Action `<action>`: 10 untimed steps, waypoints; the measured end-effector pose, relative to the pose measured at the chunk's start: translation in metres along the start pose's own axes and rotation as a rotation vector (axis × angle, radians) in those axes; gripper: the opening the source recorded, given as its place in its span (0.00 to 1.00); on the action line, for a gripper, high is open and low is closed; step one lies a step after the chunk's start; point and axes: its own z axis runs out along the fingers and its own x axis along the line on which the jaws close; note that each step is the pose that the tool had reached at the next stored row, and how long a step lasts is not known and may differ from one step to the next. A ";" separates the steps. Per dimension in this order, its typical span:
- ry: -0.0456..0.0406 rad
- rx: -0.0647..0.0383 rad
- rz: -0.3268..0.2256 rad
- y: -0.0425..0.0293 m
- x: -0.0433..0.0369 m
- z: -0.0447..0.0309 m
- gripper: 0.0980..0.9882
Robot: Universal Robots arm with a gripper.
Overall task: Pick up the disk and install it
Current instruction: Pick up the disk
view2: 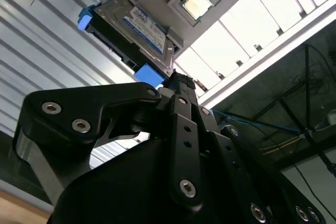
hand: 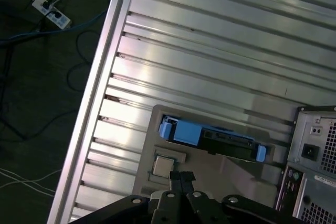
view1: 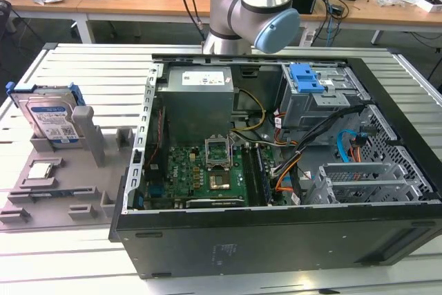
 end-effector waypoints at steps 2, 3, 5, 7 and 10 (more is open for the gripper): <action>0.0005 0.000 -0.012 0.0000 0.0000 0.0000 0.01; 0.0009 0.000 -0.020 0.0000 0.0000 0.0000 0.01; 0.0018 -0.001 -0.042 0.0000 0.0000 0.0000 0.01; 0.0025 -0.001 -0.056 0.0000 0.0000 0.0000 0.01; 0.0036 -0.002 -0.080 0.0000 0.0000 0.0000 0.01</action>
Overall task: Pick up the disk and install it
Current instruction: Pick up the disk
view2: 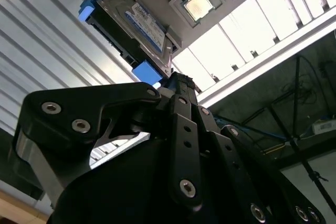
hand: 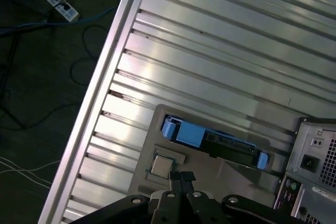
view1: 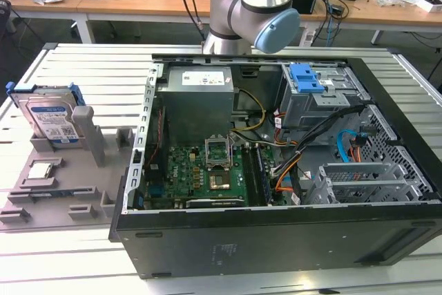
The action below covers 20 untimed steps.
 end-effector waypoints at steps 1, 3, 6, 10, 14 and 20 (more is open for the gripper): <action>0.0004 0.000 -0.010 0.0000 0.0000 0.0000 0.01; 0.0010 -0.001 -0.023 0.0000 0.0000 0.0000 0.01; 0.0025 -0.001 -0.057 0.0000 0.0000 0.0000 0.01; 0.0042 -0.002 -0.093 0.0000 0.0000 0.0000 0.01; 0.0052 -0.003 -0.118 0.0000 0.0000 0.0000 0.01; 0.0071 -0.004 -0.159 0.0000 0.0000 0.0000 0.01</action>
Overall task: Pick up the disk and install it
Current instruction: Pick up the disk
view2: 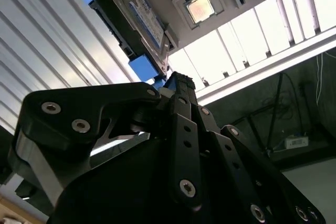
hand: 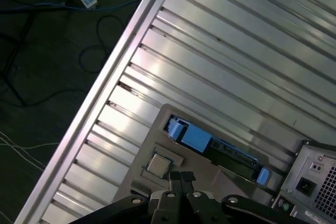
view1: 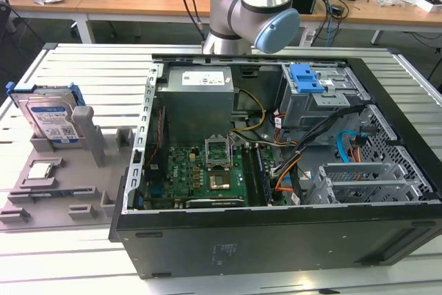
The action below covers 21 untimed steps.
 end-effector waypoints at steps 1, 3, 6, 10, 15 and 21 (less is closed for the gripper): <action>0.0003 0.000 -0.008 0.0000 0.0000 0.0000 0.01; 0.0010 -0.001 -0.023 0.0000 0.0000 0.0000 0.01; 0.0023 -0.001 -0.050 0.0000 0.0000 0.0000 0.01; 0.0045 -0.002 -0.102 0.0000 0.0000 0.0000 0.01; 0.0066 -0.003 -0.146 0.0000 0.0000 0.0000 0.01; 0.0095 -0.005 -0.209 0.0000 0.0000 0.0000 0.01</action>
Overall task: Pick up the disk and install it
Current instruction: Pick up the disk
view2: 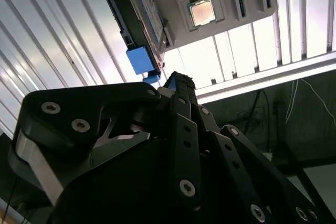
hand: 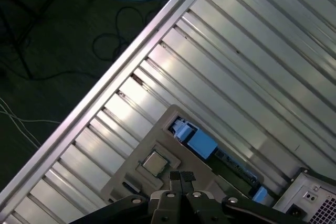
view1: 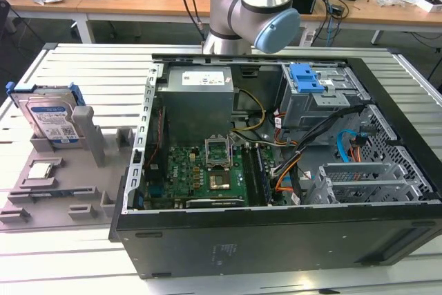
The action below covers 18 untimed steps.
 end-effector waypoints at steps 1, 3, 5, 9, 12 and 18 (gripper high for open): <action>0.0006 0.000 -0.009 0.0000 0.0000 0.0000 0.01; 0.0026 0.000 -0.039 0.0000 0.0000 0.0000 0.01; 0.0047 0.001 -0.057 -0.0001 0.0000 0.0000 0.01; 0.0069 0.001 -0.096 0.0000 0.0000 0.0000 0.01; 0.0087 0.000 -0.141 0.0000 0.0000 0.0000 0.01; 0.0115 -0.002 -0.203 0.0000 0.0000 0.0000 0.01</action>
